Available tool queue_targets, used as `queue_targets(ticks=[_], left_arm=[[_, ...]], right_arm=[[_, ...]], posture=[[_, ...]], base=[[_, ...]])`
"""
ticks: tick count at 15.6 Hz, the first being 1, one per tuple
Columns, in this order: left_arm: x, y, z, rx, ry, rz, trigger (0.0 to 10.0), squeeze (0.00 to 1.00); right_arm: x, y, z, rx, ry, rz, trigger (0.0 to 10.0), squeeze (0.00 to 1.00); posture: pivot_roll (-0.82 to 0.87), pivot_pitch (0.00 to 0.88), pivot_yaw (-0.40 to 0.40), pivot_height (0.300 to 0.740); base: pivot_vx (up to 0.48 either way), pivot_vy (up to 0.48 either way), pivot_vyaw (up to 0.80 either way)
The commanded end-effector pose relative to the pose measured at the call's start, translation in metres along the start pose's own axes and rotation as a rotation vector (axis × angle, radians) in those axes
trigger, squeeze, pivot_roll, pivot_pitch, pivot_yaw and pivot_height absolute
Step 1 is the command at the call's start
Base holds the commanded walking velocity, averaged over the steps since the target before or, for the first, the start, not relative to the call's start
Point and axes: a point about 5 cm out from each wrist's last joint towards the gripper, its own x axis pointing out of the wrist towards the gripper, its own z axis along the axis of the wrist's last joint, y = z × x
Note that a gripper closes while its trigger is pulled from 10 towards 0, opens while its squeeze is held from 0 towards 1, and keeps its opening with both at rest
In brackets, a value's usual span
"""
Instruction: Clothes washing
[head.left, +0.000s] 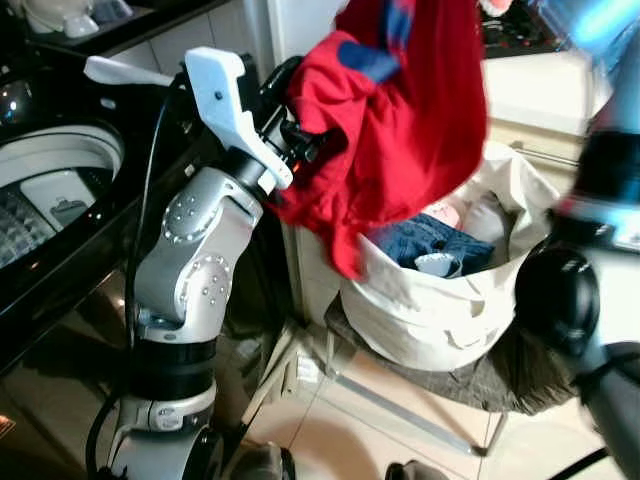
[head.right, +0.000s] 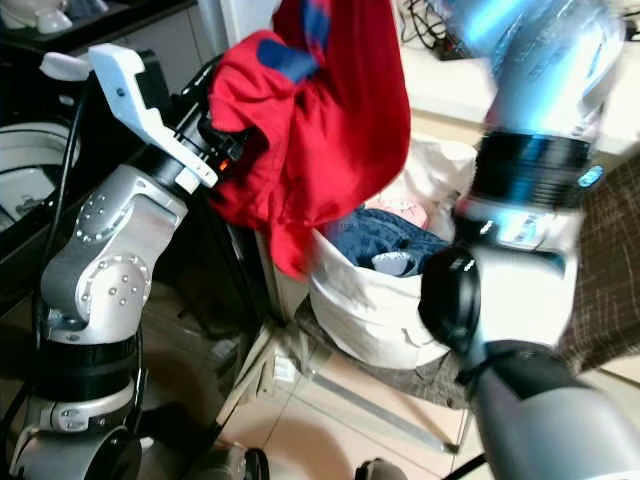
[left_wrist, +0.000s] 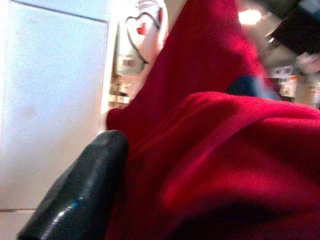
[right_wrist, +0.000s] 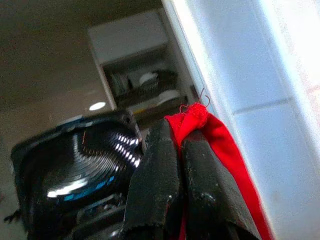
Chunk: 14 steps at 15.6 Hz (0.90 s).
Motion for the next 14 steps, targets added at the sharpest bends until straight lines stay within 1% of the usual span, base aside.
queue_targets(ticks=[1,3,5,6,7,8,9,10,11,12,13,14], left_arm=[[-0.003,-0.009,0.002,-0.022,-0.007,-0.091,10.0,1.0],[-0.003,-0.017,-0.002,-0.042,0.01,-0.17,10.0,1.0],[-0.001,-0.02,-0.007,-0.031,0.032,-0.183,10.0,1.0],[0.002,-0.02,-0.012,-0.011,0.059,-0.179,10.0,1.0],[0.002,-0.019,-0.017,0.019,0.106,-0.17,10.0,1.0],[-0.006,-0.009,-0.037,0.121,0.286,-0.179,10.0,1.0],[-0.012,-0.003,-0.045,0.19,0.377,-0.191,10.0,1.0],[-0.032,0.016,-0.058,0.329,0.554,-0.226,10.0,1.0],[-0.045,0.032,-0.061,0.392,0.631,-0.209,10.0,1.0],[-0.051,0.041,-0.06,0.387,0.658,-0.182,10.0,1.0],[-0.06,0.047,-0.061,0.398,0.705,-0.192,10.0,1.0],[-0.063,0.05,-0.063,0.42,0.727,-0.19,10.0,1.0]], right_arm=[[-0.003,0.006,-0.011,0.019,0.029,0.011,0.0,0.0],[-0.009,0.006,-0.026,0.055,0.046,0.0,0.0,0.0],[-0.01,0.01,-0.035,0.086,0.054,0.003,0.0,0.0],[-0.01,0.018,-0.042,0.139,0.055,0.026,0.0,0.0],[-0.011,0.022,-0.045,0.142,0.06,0.034,0.0,0.0],[-0.013,0.022,-0.047,0.126,0.065,0.025,0.0,0.0],[-0.014,0.02,-0.046,0.121,0.059,0.011,0.0,0.0],[-0.016,0.007,-0.026,0.091,-0.002,-0.049,0.0,0.0],[-0.018,-0.002,-0.004,0.057,-0.065,-0.085,0.0,0.0],[-0.019,-0.008,0.014,0.033,-0.112,-0.1,0.0,0.0],[-0.02,-0.012,0.036,0.013,-0.158,-0.104,0.0,0.0],[-0.02,-0.012,0.044,-0.001,-0.173,-0.103,0.0,0.0]], posture=[[-0.07,0.0,0.058,0.74],[-0.07,0.0,0.057,0.74],[-0.07,0.0,0.057,0.74],[-0.07,0.0,0.059,0.74],[-0.07,0.0,0.061,0.74],[-0.07,0.0,0.063,0.74],[-0.07,0.0,0.063,0.74],[-0.07,0.0,0.064,0.74],[-0.07,0.0,0.065,0.74],[-0.07,0.0,0.064,0.74],[-0.07,0.0,0.066,0.74],[-0.08,0.0,0.066,0.74]], base=[[0.0,0.0,0.0],[0.0,0.0,0.0],[0.0,0.0,0.0],[0.0,0.0,0.0],[0.0,0.0,0.0],[0.0,0.0,0.0],[0.0,0.0,0.0],[0.0,0.0,0.0],[0.0,0.0,0.0],[0.0,0.0,0.0],[0.0,0.0,0.0],[0.0,0.0,0.0]])
